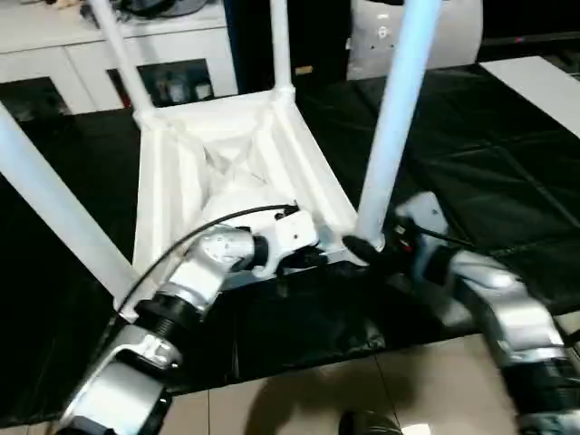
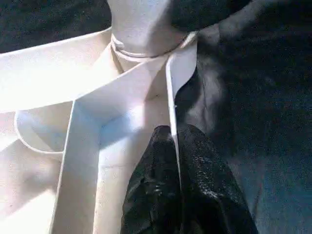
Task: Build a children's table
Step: Rotate leg to tighten
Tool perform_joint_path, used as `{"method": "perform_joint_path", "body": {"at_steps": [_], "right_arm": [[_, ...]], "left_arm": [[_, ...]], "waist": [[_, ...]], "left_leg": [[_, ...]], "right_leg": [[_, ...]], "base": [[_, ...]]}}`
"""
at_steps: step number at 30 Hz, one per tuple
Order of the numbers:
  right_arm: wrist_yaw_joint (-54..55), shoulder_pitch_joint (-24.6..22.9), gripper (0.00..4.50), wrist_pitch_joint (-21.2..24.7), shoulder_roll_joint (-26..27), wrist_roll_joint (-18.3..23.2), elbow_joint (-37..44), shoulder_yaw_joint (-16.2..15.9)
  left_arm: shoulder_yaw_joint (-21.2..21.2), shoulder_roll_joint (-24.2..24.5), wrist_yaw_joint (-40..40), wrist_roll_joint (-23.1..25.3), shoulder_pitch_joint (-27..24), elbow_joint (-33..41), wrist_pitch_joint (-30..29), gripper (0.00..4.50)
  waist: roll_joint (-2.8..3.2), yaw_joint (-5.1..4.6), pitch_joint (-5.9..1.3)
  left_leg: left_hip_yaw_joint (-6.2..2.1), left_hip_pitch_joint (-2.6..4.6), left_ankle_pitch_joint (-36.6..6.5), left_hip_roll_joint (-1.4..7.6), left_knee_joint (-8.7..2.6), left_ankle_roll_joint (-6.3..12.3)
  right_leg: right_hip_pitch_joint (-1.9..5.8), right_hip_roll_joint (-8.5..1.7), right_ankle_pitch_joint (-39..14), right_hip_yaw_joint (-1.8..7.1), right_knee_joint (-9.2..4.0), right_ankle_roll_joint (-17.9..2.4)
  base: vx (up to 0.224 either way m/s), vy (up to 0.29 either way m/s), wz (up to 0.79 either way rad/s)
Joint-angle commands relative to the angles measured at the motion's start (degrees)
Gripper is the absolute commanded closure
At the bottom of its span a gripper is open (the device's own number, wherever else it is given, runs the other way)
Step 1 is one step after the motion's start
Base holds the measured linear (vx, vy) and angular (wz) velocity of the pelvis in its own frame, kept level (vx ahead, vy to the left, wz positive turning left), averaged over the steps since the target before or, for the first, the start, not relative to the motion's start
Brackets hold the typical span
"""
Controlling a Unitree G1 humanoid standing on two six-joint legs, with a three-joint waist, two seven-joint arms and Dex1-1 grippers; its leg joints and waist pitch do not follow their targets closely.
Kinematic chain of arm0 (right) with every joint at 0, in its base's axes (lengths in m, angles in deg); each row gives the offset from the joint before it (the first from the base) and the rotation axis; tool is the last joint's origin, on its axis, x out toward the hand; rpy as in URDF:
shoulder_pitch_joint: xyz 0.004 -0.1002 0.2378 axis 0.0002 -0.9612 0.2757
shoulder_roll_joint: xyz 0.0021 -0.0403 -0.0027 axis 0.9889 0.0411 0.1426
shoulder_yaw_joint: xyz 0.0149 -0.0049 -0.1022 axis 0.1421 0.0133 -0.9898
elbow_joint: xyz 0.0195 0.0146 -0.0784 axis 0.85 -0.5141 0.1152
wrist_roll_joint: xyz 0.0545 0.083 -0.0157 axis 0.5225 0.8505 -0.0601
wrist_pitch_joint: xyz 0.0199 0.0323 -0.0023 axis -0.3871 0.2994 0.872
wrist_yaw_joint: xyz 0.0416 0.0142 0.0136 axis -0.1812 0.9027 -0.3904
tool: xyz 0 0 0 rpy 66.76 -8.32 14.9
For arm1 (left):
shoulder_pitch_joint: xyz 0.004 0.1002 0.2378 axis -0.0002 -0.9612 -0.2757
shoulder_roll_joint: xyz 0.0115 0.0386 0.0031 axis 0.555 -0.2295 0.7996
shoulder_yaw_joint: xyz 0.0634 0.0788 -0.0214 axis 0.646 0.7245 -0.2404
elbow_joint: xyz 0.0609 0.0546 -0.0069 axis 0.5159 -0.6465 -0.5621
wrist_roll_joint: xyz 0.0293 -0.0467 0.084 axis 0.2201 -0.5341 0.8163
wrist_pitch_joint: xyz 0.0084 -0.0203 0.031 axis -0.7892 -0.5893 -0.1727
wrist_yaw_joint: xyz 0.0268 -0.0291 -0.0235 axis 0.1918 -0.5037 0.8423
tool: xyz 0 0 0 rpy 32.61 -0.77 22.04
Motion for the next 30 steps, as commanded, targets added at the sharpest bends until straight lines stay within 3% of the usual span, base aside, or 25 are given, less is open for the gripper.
{"method": "perform_joint_path", "body": {"at_steps": [1, 4, 7, 9, 12, 13, 15, 20, 30], "right_arm": [[-4.9, -0.4, 0.32, -1.8, -1.8, 1.0, 0.9, -1.1], [-10.3, -0.6, 0.32, -2.7, -4.0, 2.3, 1.0, -1.8], [-16.2, -0.4, 0.58, -2.6, -5.9, 4.3, 1.3, -2.6], [-19.3, -0.3, 0.81, -2.3, -6.8, 5.2, 1.2, -3.2], [-22.9, -0.3, 1.04, -1.0, -7.7, 6.4, 1.7, -4.5], [-23.9, -0.4, 1.10, -0.4, -8.0, 6.6, 1.9, -5.1], [-25.2, -0.4, 1.18, 0.0, -8.3, 6.7, 1.9, -5.8], [-27.3, -0.1, 1.72, 0.3, -8.2, 6.7, 1.3, -7.2], [-28.1, -0.4, 2.47, 0.8, -7.6, 7.0, 1.5, -8.1]], "left_arm": [[1.8, 1.7, -4.6, 0.2, -0.2, -0.7, 3.4, 4.50], [2.8, 2.9, -7.8, 0.1, -0.3, -1.1, 5.8, 4.50], [4.1, 4.6, -11.8, -0.3, -0.5, -1.4, 9.2, 4.50], [4.5, 5.4, -14.4, -0.8, -0.5, -1.5, 10.8, 4.50], [5.1, 6.2, -18.6, -1.8, -0.8, -1.2, 12.8, 4.50], [5.4, 6.5, -20.0, -2.3, -1.0, -0.7, 13.2, 4.50], [5.7, 6.7, -21.4, -2.8, -1.2, -0.2, 13.4, 4.50], [6.4, 7.0, -23.5, -3.5, -1.5, 1.0, 14.0, 4.50], [6.7, 7.4, -25.1, -3.8, -1.8, 1.3, 14.5, 4.50]], "waist": [[-1.79, 0.78, -5.19], [-1.92, 1.70, -4.64], [-1.92, 2.49, -4.60], [-2.37, 2.95, -4.58], [-2.03, 3.65, -4.63], [-2.17, 3.93, -4.70], [-2.10, 4.23, -4.87], [-2.59, 5.32, -5.05], [-2.74, 5.76, -4.97]], "left_leg": [[1.08, -1.62, 8.2, 0.53, -3.65, 14.08], [1.48, -1.32, 1.9, 0.75, -4.13, 10.92], [1.56, -0.94, -0.1, 0.98, -4.45, 8.92], [1.70, -0.80, -0.7, 1.16, -4.63, 8.67], [1.81, -0.59, -0.2, 1.39, -4.71, 8.40], [1.77, -0.81, 0.1, 1.38, -4.76, 8.52], [1.76, -0.80, 1.0, 1.51, -4.72, 8.69], [1.88, -0.83, 2.2, 1.54, -4.73, 7.76], [1.93, -0.97, 1.8, 1.41, -4.85, 6.35]], "right_leg": [[5.45, -1.62, -8.7, 3.00, -2.33, -12.7], [5.07, -1.55, -17.4, 3.22, -3.22, -10.4], [4.75, -1.49, -18.8, 3.50, -3.38, -10.2], [4.58, -1.38, -18.6, 3.77, -3.23, -10.6], [4.34, -1.34, -16.5, 4.07, -2.92, -11.6], [4.62, -1.39, -15.8, 4.12, -2.73, -11.6], [4.53, -1.44, -14.2, 4.14, -2.51, -11.9], [4.66, -1.60, -12.9, 4.30, -2.11, -12.4], [4.70, -1.54, -15.0, 4.26, -2.48, -10.9]], "base": [[0.000, 0.000, 0.00], [0.000, 0.000, 0.00], [0.000, 0.000, 0.00], [0.000, 0.000, 0.00], [0.000, 0.000, 0.00], [0.000, 0.000, 0.00], [0.000, 0.000, 0.00], [0.000, 0.000, 0.00], [0.000, 0.000, 0.00]]}}
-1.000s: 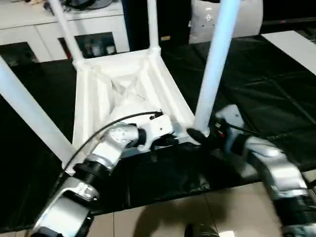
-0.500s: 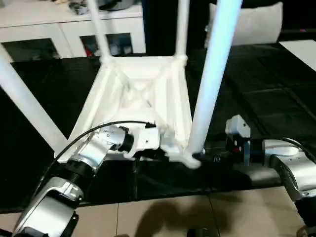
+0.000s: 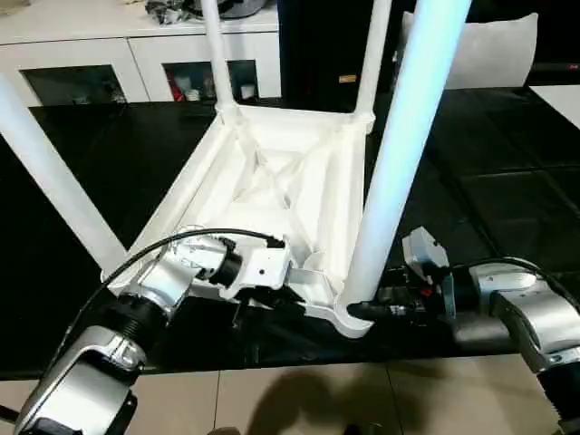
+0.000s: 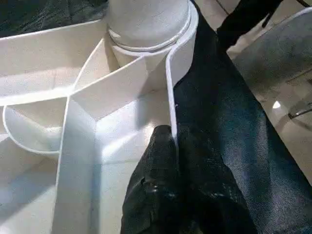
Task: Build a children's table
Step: Rotate leg to tighten
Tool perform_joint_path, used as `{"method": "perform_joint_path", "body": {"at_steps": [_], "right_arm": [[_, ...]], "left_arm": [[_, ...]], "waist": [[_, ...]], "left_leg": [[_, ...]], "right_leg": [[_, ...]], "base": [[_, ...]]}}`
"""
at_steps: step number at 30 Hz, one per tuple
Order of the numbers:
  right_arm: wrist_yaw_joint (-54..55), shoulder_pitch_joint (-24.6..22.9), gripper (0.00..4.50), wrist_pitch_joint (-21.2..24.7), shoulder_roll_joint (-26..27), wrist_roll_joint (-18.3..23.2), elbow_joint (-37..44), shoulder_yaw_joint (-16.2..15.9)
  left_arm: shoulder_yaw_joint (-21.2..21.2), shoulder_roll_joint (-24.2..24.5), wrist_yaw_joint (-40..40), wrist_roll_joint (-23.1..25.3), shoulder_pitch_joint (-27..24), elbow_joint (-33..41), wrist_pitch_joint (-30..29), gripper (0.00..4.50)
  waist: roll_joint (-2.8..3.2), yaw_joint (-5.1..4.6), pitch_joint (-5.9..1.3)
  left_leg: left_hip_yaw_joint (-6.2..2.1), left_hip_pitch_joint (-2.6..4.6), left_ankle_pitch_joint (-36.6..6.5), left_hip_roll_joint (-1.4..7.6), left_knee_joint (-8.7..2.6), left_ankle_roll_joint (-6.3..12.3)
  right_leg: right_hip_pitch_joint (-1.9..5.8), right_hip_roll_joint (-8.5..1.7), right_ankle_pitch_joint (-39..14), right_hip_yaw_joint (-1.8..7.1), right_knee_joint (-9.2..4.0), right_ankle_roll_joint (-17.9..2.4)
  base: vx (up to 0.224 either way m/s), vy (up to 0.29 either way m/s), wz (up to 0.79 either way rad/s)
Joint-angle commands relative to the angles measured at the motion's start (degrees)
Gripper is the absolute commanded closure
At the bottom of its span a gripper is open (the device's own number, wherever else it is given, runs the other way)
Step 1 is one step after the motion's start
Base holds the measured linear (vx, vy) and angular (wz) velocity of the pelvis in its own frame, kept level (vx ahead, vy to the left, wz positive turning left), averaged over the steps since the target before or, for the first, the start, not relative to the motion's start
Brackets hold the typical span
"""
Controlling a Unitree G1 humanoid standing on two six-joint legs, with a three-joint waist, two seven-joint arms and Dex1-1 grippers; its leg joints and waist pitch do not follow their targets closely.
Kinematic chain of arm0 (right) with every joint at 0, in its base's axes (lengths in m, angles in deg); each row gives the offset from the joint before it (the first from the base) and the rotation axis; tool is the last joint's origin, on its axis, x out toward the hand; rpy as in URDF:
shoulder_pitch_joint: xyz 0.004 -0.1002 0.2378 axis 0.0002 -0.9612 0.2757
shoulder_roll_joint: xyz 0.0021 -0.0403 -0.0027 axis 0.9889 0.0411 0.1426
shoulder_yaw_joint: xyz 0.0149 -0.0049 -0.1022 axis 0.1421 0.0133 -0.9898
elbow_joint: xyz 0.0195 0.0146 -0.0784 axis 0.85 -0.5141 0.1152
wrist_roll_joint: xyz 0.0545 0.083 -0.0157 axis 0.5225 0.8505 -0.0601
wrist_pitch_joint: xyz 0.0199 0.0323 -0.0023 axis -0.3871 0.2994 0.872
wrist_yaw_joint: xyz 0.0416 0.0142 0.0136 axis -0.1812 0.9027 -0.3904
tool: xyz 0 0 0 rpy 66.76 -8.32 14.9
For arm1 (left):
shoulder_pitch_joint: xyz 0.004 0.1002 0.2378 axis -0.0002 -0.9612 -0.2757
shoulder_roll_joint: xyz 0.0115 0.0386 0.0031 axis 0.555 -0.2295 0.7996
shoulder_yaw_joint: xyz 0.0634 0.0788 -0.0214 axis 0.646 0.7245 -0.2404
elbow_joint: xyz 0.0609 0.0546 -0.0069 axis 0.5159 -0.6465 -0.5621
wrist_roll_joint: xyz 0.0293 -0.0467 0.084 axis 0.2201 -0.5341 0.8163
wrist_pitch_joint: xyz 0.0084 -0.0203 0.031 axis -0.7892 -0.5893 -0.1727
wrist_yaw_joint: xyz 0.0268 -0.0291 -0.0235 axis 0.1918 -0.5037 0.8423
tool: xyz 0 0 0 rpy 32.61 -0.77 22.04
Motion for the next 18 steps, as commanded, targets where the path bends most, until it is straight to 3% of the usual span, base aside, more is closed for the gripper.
{"method": "perform_joint_path", "body": {"at_steps": [1, 7, 11, 12, 14, 15, 18], "right_arm": [[-0.3, -0.2, 2.52, 0.6, 0.3, 0.4, 0.7, -0.5], [6.3, -2.6, 2.57, 3.1, 2.9, 0.7, 3.2, 0.9], [17.8, -3.8, 2.57, 4.6, 6.9, -3.6, 4.0, 1.6], [21.0, -3.9, 2.57, 5.2, 8.4, -4.4, 4.0, 2.1], [27.5, -4.0, 2.57, 6.7, 11.9, -6.2, 4.0, 2.6], [31.6, -3.6, 2.58, 7.9, 14.3, -7.5, 3.8, 2.7], [37.0, -2.5, 2.59, 8.5, 17.3, -9.3, 2.9, 2.8]], "left_arm": [[2.3, 0.2, -2.5, 0.8, -0.8, 1.9, 1.5, 4.50], [0.6, -0.7, 2.2, 0.9, -1.5, 3.2, -4.5, 4.50], [-1.4, -3.0, 7.4, 0.1, -2.4, 5.8, -10.7, 4.50], [-1.5, -3.5, 8.5, 0.0, -2.8, 6.9, -12.2, 4.50], [-1.9, -5.2, 11.3, -0.1, -4.0, 9.5, -16.1, 4.50], [-2.1, -6.4, 13.5, 0.3, -4.6, 11.0, -18.2, 4.50], [-2.1, -7.9, 16.4, 0.9, -5.0, 12.2, -20.5, 4.50]], "waist": [[-1.34, -0.16, -4.51], [-1.24, -0.30, -4.40], [-1.29, -0.73, -3.82], [-1.31, -1.63, -3.23], [-1.32, -2.89, -2.98], [-0.92, -3.42, -2.92], [-0.21, -6.55, -2.94]], "left_leg": [[1.23, -1.24, 1.3, 1.30, -4.81, 6.46], [1.26, -1.21, 0.9, 1.34, -5.02, 5.57], [1.56, -0.95, -4.8, 0.92, -5.52, 2.87], [1.52, -0.84, -9.5, 0.46, -5.70, 1.21], [1.17, -0.72, -13.4, 0.05, -5.45, 0.07], [1.12, -0.38, -14.5, -0.11, -5.24, 0.03], [0.17, -0.84, -19.4, 0.54, -5.50, 0.42]], "right_leg": [[4.75, -1.62, -14.9, 3.18, -3.15, -10.8], [4.76, -1.52, -15.2, 3.20, -3.28, -10.6], [4.57, -1.45, -23.8, 2.87, -4.66, -7.6], [4.58, -1.23, -32.0, 2.14, -5.72, -4.2], [4.36, -1.26, -38.8, 0.94, -7.00, 0.0], [4.06, -1.30, -40.1, 0.42, -7.63, 0.9], [5.21, -1.18, -38.6, -1.89, -8.93, 3.0]], "base": [[0.000, 0.000, 0.00], [0.000, 0.000, 0.00], [0.000, 0.000, 0.00], [0.000, 0.000, 0.00], [0.000, 0.000, 0.00], [0.000, 0.000, 0.00], [0.000, 0.000, 0.00]]}}
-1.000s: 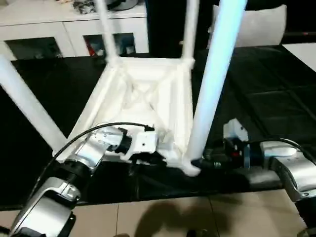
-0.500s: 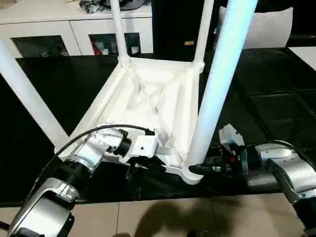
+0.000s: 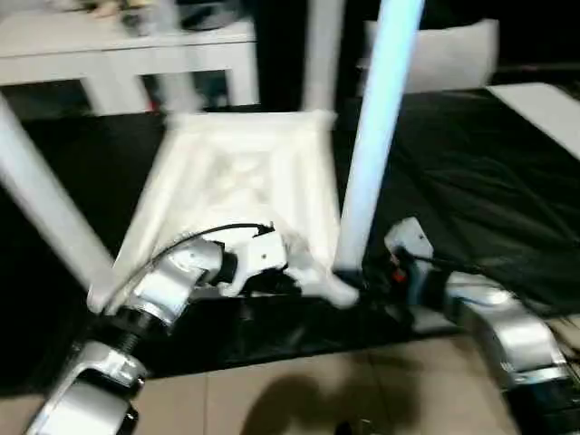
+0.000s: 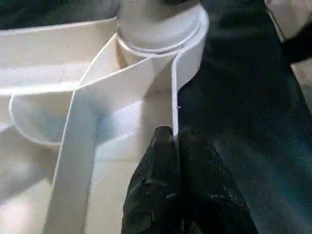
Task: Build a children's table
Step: Rotate leg to tighten
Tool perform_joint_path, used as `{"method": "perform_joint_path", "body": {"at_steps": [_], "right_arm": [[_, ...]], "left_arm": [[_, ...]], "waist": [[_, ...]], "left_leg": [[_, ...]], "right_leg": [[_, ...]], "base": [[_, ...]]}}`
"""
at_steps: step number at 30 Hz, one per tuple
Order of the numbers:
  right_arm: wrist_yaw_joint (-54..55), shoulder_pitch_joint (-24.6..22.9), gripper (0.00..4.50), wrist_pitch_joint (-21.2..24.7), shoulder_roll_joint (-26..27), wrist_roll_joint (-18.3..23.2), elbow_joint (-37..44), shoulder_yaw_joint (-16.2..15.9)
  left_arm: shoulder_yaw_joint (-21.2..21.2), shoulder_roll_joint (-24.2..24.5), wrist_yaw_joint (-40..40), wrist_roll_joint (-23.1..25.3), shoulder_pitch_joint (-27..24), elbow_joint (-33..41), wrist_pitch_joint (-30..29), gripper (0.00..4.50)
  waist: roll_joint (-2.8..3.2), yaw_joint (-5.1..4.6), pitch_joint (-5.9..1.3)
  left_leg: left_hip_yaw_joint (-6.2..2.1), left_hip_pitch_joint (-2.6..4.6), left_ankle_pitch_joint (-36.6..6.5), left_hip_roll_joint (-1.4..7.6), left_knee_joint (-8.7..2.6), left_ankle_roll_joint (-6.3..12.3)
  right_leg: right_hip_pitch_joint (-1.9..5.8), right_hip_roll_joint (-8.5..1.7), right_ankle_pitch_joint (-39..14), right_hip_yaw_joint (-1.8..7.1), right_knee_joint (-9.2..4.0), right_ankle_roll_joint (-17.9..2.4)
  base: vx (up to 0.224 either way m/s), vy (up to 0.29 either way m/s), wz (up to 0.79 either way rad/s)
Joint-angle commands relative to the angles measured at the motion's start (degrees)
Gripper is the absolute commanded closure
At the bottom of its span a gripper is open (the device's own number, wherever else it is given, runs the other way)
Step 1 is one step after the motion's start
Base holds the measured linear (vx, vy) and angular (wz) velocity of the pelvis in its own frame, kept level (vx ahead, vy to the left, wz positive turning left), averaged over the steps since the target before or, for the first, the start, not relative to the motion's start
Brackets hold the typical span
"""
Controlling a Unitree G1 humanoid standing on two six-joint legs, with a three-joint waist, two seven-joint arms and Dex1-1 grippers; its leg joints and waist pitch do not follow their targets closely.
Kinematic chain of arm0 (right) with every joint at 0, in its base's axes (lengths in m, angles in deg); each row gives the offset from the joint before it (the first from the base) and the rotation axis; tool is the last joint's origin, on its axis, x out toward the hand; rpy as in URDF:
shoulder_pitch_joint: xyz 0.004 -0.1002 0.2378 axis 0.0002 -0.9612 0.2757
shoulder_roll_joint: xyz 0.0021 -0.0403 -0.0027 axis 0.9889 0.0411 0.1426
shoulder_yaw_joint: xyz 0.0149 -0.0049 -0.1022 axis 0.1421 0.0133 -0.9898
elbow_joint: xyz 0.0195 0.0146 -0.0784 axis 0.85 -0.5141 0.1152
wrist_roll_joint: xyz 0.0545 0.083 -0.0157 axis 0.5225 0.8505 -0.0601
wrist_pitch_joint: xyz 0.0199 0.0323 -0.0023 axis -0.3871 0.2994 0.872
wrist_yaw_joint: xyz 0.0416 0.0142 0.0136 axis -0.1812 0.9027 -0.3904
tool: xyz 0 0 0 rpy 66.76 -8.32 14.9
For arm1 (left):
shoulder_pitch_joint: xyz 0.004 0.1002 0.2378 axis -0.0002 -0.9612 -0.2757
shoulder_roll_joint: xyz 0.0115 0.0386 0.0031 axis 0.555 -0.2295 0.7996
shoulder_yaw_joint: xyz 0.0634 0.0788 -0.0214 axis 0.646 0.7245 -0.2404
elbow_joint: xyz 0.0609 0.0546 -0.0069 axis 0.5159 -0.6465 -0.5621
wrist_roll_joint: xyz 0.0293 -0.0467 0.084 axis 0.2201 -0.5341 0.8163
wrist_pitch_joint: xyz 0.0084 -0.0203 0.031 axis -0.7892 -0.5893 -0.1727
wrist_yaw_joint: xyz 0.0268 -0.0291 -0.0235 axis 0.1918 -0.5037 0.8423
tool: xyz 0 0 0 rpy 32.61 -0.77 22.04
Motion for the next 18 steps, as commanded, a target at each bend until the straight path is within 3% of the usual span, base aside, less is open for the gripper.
{"method": "perform_joint_path", "body": {"at_steps": [1, 3, 4, 5, 6, 7, 8, 9, 10, 11, 13, 14, 15, 17, 18], "right_arm": [[6.2, 1.8, 2.59, 1.8, 3.0, -2.6, -2.3, -2.1], [18.1, 6.0, 2.59, 1.6, 8.2, -5.7, -8.7, -0.2], [18.1, 6.0, 2.59, 1.6, 8.2, -5.7, -8.7, -0.2], [21.3, 7.5, 2.59, 0.9, 9.6, -6.4, -11.0, 0.4], [24.3, 9.1, 2.59, 0.3, 11.0, -6.7, -13.4, 1.2], [25.3, 9.8, 2.59, 0.0, 12.0, -6.6, -14.2, 1.8], [24.7, 10.1, 2.59, -0.6, 12.9, -5.5, -14.6, 2.6], [24.5, 10.2, 2.25, -1.0, 13.6, -4.8, -14.7, 3.2], [24.6, 10.1, 2.04, -1.7, 13.5, -5.2, -14.5, 3.1], [24.7, 10.0, 1.90, -2.2, 13.2, -5.8, -14.3, 2.8], [23.5, 9.2, 1.80, -2.8, 12.4, -5.7, -13.2, 2.8], [22.0, 8.4, 1.69, -3.6, 11.6, -5.1, -12.0, 3.0], [20.9, 7.8, 1.56, -5.5, 10.7, -5.0, -11.5, 3.2], [17.8, 6.6, 1.42, -7.5, 8.6, -3.3, -10.2, 4.1], [15.6, 6.0, 1.35, -8.0, 7.5, -2.7, -9.4, 4.3]], "left_arm": [[2.5, -3.9, 0.9, -1.3, 0.1, 4.5, -0.7, 4.50], [1.5, -7.8, 8.6, 0.9, 1.6, 3.8, -4.7, 4.50], [1.5, -7.8, 8.6, 0.9, 1.6, 3.8, -4.7, 4.50], [0.8, -9.3, 11.3, 1.2, 2.3, 3.2, -6.0, 4.50], [0.1, -10.9, 14.2, 1.4, 3.2, 2.3, -7.3, 4.50], [-0.3, -11.6, 15.7, 2.0, 3.5, 2.3, -8.2, 4.50], [-0.4, -11.9, 17.0, 2.6, 3.8, 2.1, -8.7, 4.50], [-0.5, -12.2, 17.9, 3.0, 3.9, 2.1, -9.2, 4.50], [-0.4, -12.1, 18.4, 3.4, 4.1, 1.8, -9.1, 4.50], [-0.4, -12.0, 18.6, 3.6, 4.2, 1.6, -8.8, 4.50], [-0.2, -11.1, 18.6, 3.9, 4.2, 1.4, -8.2, 4.50], [-0.2, -10.4, 18.2, 3.9, 4.1, 1.2, -7.6, 4.50], [-0.4, -9.8, 18.5, 4.5, 3.9, 1.0, -7.5, 4.50], [-0.3, -8.6, 18.2, 5.1, 3.9, 0.0, -6.2, 4.50], [-0.2, -8.0, 17.8, 5.3, 3.9, -0.5, -5.3, 4.50]], "waist": [[0.34, -1.20, -2.65], [0.62, -2.79, -2.20], [0.75, -3.43, -1.95], [0.22, -3.40, -2.02], [0.09, -3.46, -1.92], [-0.42, -4.03, -1.76], [-1.10, -4.87, -2.47], [-0.92, -5.12, -2.71], [0.24, -4.83, -3.04], [0.18, -4.73, -3.17], [-0.14, -4.41, -3.21], [0.26, -3.91, -3.47], [0.06, -3.72, -3.61], [-0.03, -2.92, -4.05], [-0.11, -2.71, -4.22]], "left_leg": [[-0.13, -1.07, -23.2, 0.53, -5.40, 1.67], [-1.01, -1.26, -28.6, 1.88, -6.61, 1.57], [-1.86, -2.09, -32.6, 2.76, -7.71, 1.04], [-2.03, -2.09, -34.1, 3.25, -8.19, 1.08], [-1.67, -1.02, -35.3, 2.87, -8.20, 0.99], [-0.92, -0.36, -34.0, 1.48, -7.08, 0.80], [0.94, 0.90, -23.2, -2.34, -2.81, 1.05], [0.58, -0.59, -21.1, -2.09, -3.01, 1.48], [-0.29, -2.00, -19.3, -0.90, -3.97, 1.94], [-0.87, -2.44, -17.8, -0.26, -4.64, 1.92], [-0.69, -2.41, -15.9, -0.43, -4.81, 2.06], [-0.59, -2.79, -11.8, -0.28, -4.93, 3.05], [-0.54, -2.93, -10.4, -0.22, -4.90, 3.51], [-0.14, -2.54, -5.7, -0.09, -4.70, 5.76], [-0.14, -2.61, -3.9, -0.08, -4.57, 6.41]], "right_leg": [[3.90, -1.69, -36.4, -0.46, -6.46, 2.3], [4.68, -1.73, -32.6, -0.81, -5.37, 1.4], [5.74, -1.58, -31.1, -0.35, -3.43, 1.5], [5.98, -1.59, -29.7, 0.55, -2.36, 1.4], [5.15, -1.80, -29.3, 1.77, -2.36, 0.2], [3.90, -2.07, -33.7, 1.34, -4.23, 0.3], [2.11, -2.91, -44.5, -2.13, -8.37, 3.2], [3.32, -3.22, -43.6, -2.37, -7.67, 3.9], [4.59, -3.23, -39.3, -1.82, -6.93, 4.1], [4.50, -3.31, -33.6, -0.85, -6.17, 2.1], [4.14, -3.01, -29.9, -0.32, -5.74, -0.5], [4.31, -2.90, -24.6, 0.52, -4.68, -4.1], [4.32, -2.81, -22.6, 0.80, -4.31, -5.0], [3.99, -2.15, -16.1, 1.86, -3.04, -8.6], [4.22, -2.17, -14.1, 2.12, -2.51, -9.5]], "base": [[0.000, 0.000, 0.00], [0.000, 0.000, 0.00], [0.000, 0.000, 0.00], [0.000, 0.000, 0.00], [0.000, 0.000, 0.00], [0.000, 0.000, 0.00], [0.000, 0.000, 0.00], [0.000, 0.000, 0.00], [0.000, 0.000, 0.00], [0.000, 0.000, 0.00], [0.059, -0.008, 0.13], [0.063, -0.007, 0.14], [0.073, 0.002, 0.13], [0.073, -0.009, 0.15], [0.074, -0.009, 0.09]]}}
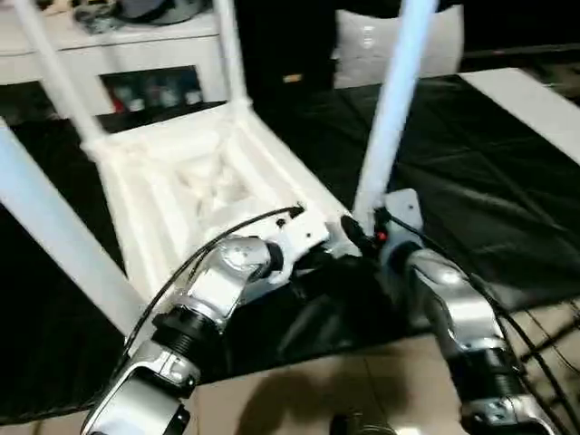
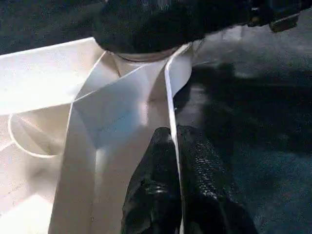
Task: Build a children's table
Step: Rotate leg to tighten
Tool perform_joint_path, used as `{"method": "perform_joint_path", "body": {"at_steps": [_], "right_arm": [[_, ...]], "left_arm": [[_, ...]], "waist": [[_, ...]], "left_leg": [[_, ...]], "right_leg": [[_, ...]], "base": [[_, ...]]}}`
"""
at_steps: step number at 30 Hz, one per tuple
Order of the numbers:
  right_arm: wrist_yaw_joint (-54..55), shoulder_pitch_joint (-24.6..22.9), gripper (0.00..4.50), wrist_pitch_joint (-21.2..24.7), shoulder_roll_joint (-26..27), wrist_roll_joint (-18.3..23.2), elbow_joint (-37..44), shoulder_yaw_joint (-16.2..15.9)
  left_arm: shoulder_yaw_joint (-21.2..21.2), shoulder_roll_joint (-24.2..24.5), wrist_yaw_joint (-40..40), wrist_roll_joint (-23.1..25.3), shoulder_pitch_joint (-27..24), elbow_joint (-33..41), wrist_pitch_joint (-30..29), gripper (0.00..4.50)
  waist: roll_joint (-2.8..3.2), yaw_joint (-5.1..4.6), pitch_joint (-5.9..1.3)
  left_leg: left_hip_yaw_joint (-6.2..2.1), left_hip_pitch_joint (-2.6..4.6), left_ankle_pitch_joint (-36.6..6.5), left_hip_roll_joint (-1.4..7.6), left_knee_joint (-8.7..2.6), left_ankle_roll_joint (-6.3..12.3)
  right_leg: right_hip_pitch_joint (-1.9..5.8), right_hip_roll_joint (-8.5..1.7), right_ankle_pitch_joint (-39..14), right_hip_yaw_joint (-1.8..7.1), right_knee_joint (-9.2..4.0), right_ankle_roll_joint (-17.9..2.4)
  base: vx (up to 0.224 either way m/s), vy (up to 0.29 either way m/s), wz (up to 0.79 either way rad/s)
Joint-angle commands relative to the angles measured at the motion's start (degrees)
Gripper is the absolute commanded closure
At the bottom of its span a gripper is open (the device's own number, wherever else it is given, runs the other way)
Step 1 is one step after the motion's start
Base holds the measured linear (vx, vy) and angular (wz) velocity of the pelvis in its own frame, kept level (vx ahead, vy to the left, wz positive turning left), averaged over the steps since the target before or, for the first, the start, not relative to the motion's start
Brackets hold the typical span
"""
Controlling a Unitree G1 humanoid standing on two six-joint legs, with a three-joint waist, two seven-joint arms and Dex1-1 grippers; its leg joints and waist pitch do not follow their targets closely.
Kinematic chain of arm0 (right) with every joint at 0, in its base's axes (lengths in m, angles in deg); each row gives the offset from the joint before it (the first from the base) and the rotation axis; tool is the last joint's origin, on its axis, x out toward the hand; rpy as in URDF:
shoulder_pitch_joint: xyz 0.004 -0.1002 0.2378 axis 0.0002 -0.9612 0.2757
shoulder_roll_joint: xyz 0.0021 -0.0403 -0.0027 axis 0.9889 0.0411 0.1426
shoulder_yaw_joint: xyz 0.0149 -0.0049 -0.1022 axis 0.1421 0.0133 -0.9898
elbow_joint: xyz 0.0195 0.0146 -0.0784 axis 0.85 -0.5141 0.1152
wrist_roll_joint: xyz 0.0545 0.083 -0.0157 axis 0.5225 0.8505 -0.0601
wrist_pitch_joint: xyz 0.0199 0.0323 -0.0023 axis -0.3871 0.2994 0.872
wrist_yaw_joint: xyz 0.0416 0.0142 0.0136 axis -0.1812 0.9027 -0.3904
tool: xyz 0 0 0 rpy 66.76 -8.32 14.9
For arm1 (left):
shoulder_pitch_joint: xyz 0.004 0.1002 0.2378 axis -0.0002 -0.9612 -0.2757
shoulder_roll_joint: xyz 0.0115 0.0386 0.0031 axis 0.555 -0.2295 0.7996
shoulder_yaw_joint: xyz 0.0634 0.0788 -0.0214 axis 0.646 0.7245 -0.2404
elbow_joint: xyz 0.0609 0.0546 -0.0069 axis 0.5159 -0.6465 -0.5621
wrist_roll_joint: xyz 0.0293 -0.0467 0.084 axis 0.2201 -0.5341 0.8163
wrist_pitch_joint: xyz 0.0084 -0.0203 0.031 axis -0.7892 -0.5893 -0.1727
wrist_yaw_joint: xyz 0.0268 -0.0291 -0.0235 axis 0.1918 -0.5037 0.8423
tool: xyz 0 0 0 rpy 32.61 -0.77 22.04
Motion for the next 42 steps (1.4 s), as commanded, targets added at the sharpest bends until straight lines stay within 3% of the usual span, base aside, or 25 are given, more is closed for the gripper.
{"method": "perform_joint_path", "body": {"at_steps": [1, 2, 4, 6, 8, 9, 10, 12, 15, 16, 18, 20, 23, 27, 29, 31, 36, 42], "right_arm": [[-5.6, -1.3, 1.24, -1.7, -1.8, 2.3, 2.6, -0.1], [-8.2, -2.0, 1.12, -2.3, -3.2, 3.0, 3.7, -0.1], [-11.0, -2.8, 0.98, -3.0, -5.2, 3.6, 4.6, 0.0], [-14.5, -3.5, 0.81, -3.3, -7.5, 4.4, 5.4, 0.1], [-17.0, -3.9, 0.61, -3.2, -9.3, 4.9, 5.9, 0.0], [-21.9, -4.3, 0.56, -3.1, -12.6, 5.8, 6.3, -0.2], [-21.9, -4.3, 0.56, -3.1, -12.6, 5.8, 6.3, -0.2], [-28.9, -4.1, 0.19, -3.0, -16.7, 7.7, 6.6, -0.7], [-31.3, -4.0, 0.15, -2.6, -18.0, 8.3, 6.8, -1.0], [-34.9, -3.6, 0.07, -1.8, -19.8, 9.2, 6.9, -1.7], [-38.2, -3.2, 0.07, -1.0, -21.3, 9.9, 6.9, -2.3], [-39.4, -3.0, 0.07, -0.6, -21.9, 10.2, 6.9, -2.6], [-40.6, -3.0, 0.07, -0.5, -22.5, 10.2, 7.0, -3.3], [-45.3, -2.6, 0.07, -0.2, -24.4, 9.9, 6.9, -6.0], [-47.3, -2.1, 0.44, 0.1, -24.6, 10.2, 6.5, -7.0], [-48.1, -1.8, 0.44, 0.5, -24.5, 10.5, 6.4, -7.2], [-51.4, -1.1, 1.01, 2.3, -24.2, 11.5, 5.7, -8.7], [-52.4, -0.3, 1.39, 2.7, -23.9, 12.1, 5.0, -9.2]], "left_arm": [[0.8, 1.8, -0.9, 1.3, 1.0, -0.5, 3.1, 4.50], [0.9, 2.4, -1.7, 1.1, 0.9, -0.8, 3.8, 4.50], [1.1, 3.2, -2.7, 1.0, 0.8, -1.1, 4.6, 4.50], [1.5, 4.3, -4.4, 0.8, 0.6, -1.3, 5.5, 4.50], [1.9, 5.2, -5.8, 0.5, 0.5, -1.4, 6.5, 4.50], [2.3, 6.7, -8.6, -0.1, 0.4, -1.6, 8.1, 4.50], [2.3, 6.7, -8.6, -0.1, 0.4, -1.6, 8.1, 4.50], [3.3, 8.8, -13.7, -0.9, 0.7, -2.6, 12.5, 4.50], [3.7, 9.6, -15.7, -1.2, 0.7, -2.8, 14.0, 4.50], [4.7, 10.9, -19.9, -1.8, 0.7, -2.7, 16.4, 4.50], [5.7, 12.0, -23.6, -2.3, 0.7, -2.9, 18.5, 4.50], [6.1, 12.4, -24.7, -2.3, 0.7, -3.0, 19.1, 4.50], [6.4, 12.7, -25.5, -2.4, 0.9, -3.3, 19.8, 4.50], [7.9, 13.6, -30.6, -3.4, 1.2, -3.9, 23.6, 4.50], [8.5, 13.9, -33.3, -4.0, 1.3, -3.9, 25.3, 4.50], [8.8, 14.0, -34.3, -4.2, 1.3, -3.8, 25.8, 4.50], [9.8, 13.8, -36.1, -4.1, 1.5, -3.8, 26.9, 4.50], [9.8, 13.6, -36.5, -4.1, 1.8, -4.8, 28.0, 4.50]], "waist": [[-0.67, 0.39, -4.81], [-0.43, 1.07, -5.55], [-0.53, 1.89, -5.52], [-0.97, 2.76, -5.40], [-0.93, 3.56, -5.12], [-0.97, 4.04, -4.88], [-1.06, 4.44, -4.67], [-1.27, 4.93, -4.26], [-1.24, 5.28, -3.92], [-1.52, 5.44, -3.91], [-1.41, 5.62, -4.04], [-1.36, 6.19, -4.13], [-1.37, 6.94, -4.32], [-1.52, 7.76, -4.74], [-1.51, 8.26, -4.86], [-1.54, 8.75, -4.87], [-1.74, 9.63, -4.67], [-1.86, 9.63, -4.67]], "left_leg": [[1.06, -2.13, -1.7, -0.07, -4.02, 7.35], [0.99, -2.09, 7.2, -0.10, -3.14, 10.78], [1.14, -1.97, 11.8, -0.06, -2.79, 14.18], [1.45, -2.13, 11.6, -0.17, -2.73, 15.11], [1.73, -2.10, 7.9, -0.02, -3.02, 14.22], [1.93, -1.90, 4.6, 0.10, -3.26, 13.12], [2.05, -1.77, 1.6, 0.29, -3.52, 11.87], [2.27, -1.72, -3.9, 0.16, -4.03, 9.04], [2.56, -1.07, -8.0, 0.30, -4.46, 7.25], [2.74, -0.53, -9.8, 0.30, -4.52, 6.57], [2.57, -0.79, -9.7, 0.41, -4.71, 6.62], [2.81, -0.38, -8.5, 0.60, -4.68, 6.71], [2.99, -0.30, -6.2, 0.74, -4.69, 6.81], [3.14, -0.64, -2.2, 0.83, -4.49, 8.48], [3.29, -0.44, -0.4, 0.82, -4.29, 9.14], [3.35, -0.59, 0.8, 0.88, -4.22, 9.59], [3.51, -0.54, -1.5, 0.92, -4.48, 7.79], [3.50, -0.65, -2.0, 0.79, -4.59, 6.65]], "right_leg": [[4.54, -1.69, -12.4, 3.17, -2.26, -9.9], [4.46, -1.55, -2.0, 3.54, -0.64, -12.0], [4.37, -1.47, 2.3, 3.62, -0.16, -13.5], [4.34, -1.52, 0.9, 3.85, -0.07, -13.6], [4.35, -1.59, -4.3, 3.92, -0.58, -12.9], [4.22, -1.53, -8.7, 3.96, -1.15, -11.9], [4.13, -1.54, -12.2, 4.12, -1.56, -10.9], [4.12, -1.36, -19.5, 4.16, -2.38, -8.5], [3.42, -1.24, -24.0, 4.39, -3.06, -7.2], [3.08, -1.25, -25.6, 4.39, -3.39, -7.0], [3.33, -1.36, -25.2, 4.63, -3.18, -7.0], [2.85, -1.20, -22.7, 5.04, -2.93, -8.2], [2.79, -1.09, -19.4, 5.51, -2.29, -9.8], [3.16, -1.08, -13.2, 6.10, -1.11, -11.9], [2.99, -1.11, -11.5, 6.16, -0.90, -12.6], [3.07, -1.14, -10.8, 6.17, -0.63, -13.1], [3.10, -1.21, -14.9, 6.23, -1.09, -11.9], [3.12, -1.15, -16.1, 6.21, -1.23, -10.9]], "base": [[0.063, -0.003, 0.02], [0.063, -0.003, 0.02], [0.000, 0.000, 0.00], [0.000, 0.000, 0.00], [0.000, 0.000, 0.00], [0.000, 0.000, 0.00], [0.000, 0.000, 0.00], [-0.032, -0.006, -0.05], [0.000, 0.000, 0.00], [0.000, 0.000, 0.00], [0.000, 0.000, 0.00], [0.000, 0.000, 0.00], [0.000, 0.000, 0.00], [0.000, 0.000, 0.00], [0.000, 0.000, 0.00], [0.000, 0.000, 0.00], [0.000, 0.000, 0.00], [0.000, 0.000, 0.00]]}}
